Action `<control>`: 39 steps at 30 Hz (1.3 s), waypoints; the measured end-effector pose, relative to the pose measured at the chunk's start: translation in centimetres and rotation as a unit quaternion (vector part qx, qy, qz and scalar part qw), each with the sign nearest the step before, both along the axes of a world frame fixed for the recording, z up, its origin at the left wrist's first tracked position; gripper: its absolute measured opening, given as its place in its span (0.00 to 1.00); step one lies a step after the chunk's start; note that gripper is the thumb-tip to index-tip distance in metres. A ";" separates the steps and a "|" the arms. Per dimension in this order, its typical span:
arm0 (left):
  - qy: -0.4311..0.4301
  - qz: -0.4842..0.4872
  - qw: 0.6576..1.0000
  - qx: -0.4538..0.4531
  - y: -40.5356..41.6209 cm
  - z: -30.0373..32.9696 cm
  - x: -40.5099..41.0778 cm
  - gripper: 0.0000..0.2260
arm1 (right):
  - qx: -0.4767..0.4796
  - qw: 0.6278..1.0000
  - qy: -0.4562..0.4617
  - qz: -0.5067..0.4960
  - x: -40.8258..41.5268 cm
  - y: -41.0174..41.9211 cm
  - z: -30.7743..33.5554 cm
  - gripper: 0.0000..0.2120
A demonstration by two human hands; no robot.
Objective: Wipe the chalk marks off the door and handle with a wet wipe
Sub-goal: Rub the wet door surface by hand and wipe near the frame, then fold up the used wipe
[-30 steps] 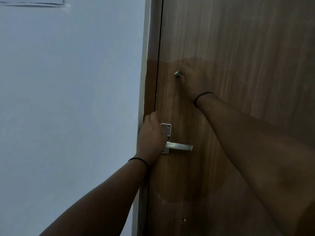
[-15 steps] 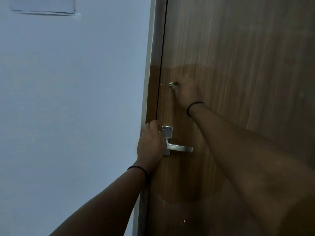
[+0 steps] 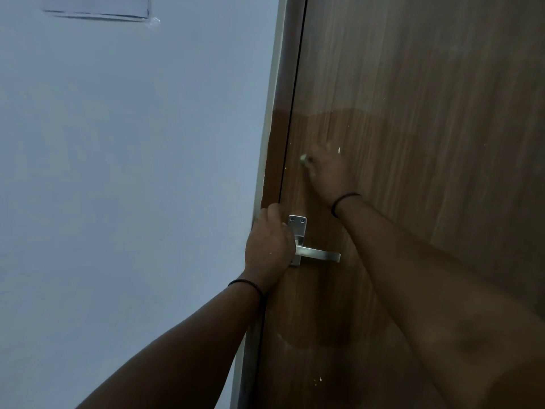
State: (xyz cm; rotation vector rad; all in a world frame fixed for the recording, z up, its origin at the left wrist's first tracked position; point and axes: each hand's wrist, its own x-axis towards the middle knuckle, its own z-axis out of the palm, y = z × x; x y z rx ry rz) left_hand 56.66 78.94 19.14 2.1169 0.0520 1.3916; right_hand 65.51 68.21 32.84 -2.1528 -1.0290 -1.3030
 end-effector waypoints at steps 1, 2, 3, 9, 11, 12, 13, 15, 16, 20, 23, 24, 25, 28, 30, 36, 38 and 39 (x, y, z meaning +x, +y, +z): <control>-0.001 0.000 1.000 0.006 0.0 -0.2 -0.2 0.09 | -0.058 0.998 0.014 0.007 -0.1 -0.5 -1.6 0.05; 0.001 -0.002 1.000 0.009 0.0 -0.4 -0.3 0.09 | -0.091 0.996 0.023 0.008 0.0 -1.6 -3.5 0.04; 0.003 -0.004 1.000 0.009 0.0 -0.6 -0.6 0.09 | -0.085 0.996 0.030 0.006 0.2 -3.4 -5.4 0.04; 0.050 -0.001 0.999 -0.001 -0.4 -4.1 -2.8 0.07 | -0.011 0.962 0.254 -0.104 -1.2 -12.9 -16.4 0.02; 0.071 -0.003 0.997 -0.012 -0.9 -5.7 -3.6 0.07 | -0.008 0.953 0.288 -0.090 -3.5 -12.2 -18.7 0.03; 0.082 0.002 0.997 -0.010 -0.9 -6.6 -4.0 0.08 | 0.001 0.953 0.293 -0.077 -4.6 -11.3 -19.5 0.06; 0.093 0.007 0.996 -0.007 -1.1 -7.6 -4.5 0.09 | 0.013 0.953 0.296 -0.068 -5.8 -10.4 -20.2 0.08; 0.117 0.008 0.993 -0.010 -1.2 -9.4 -5.8 0.08 | 0.058 0.951 0.299 -0.053 -8.1 -8.4 -21.4 0.07; 0.130 0.002 0.991 -0.019 -1.2 -10.3 -6.5 0.08 | 0.092 0.947 0.305 -0.041 -9.2 -7.5 -21.9 0.06; 0.205 -0.065 0.973 -0.084 -0.8 -12.3 -8.8 0.13 | 0.212 0.906 0.364 0.027 -12.9 -4.9 -23.0 0.07; 0.227 -0.168 0.939 -0.198 -1.1 -12.5 -10.2 0.18 | 0.291 0.870 0.390 0.079 -15.0 -3.8 -22.9 0.12; 0.224 -0.197 0.926 -0.230 -1.4 -12.4 -10.6 0.19 | 0.306 0.866 0.385 0.092 -15.6 -3.5 -22.9 0.13; 0.218 -0.220 0.917 -0.251 -1.7 -12.2 -11.0 0.19 | 0.318 0.860 0.384 0.103 -16.2 -3.4 -23.0 0.15; 0.180 -0.283 0.888 -0.314 -3.1 -11.7 -11.7 0.16 | 0.365 0.824 0.411 0.136 -17.7 -3.6 -23.3 0.13; 0.158 -0.309 0.873 -0.344 -3.9 -11.4 -12.1 0.14 | 0.402 0.788 0.439 0.158 -18.4 -3.9 -23.6 0.10; 0.117 -0.282 0.873 -0.381 -5.1 -12.7 -12.6 0.10 | 0.491 0.724 0.431 0.220 -20.5 -4.1 -25.4 0.09; 0.107 -0.278 0.875 -0.383 -5.3 -12.9 -12.7 0.07 | 0.519 0.702 0.433 0.224 -20.7 -3.8 -26.0 0.10; 0.107 -0.274 0.877 -0.381 -5.4 -12.9 -12.6 0.07 | 0.528 0.694 0.437 0.221 -20.7 -3.8 -26.3 0.09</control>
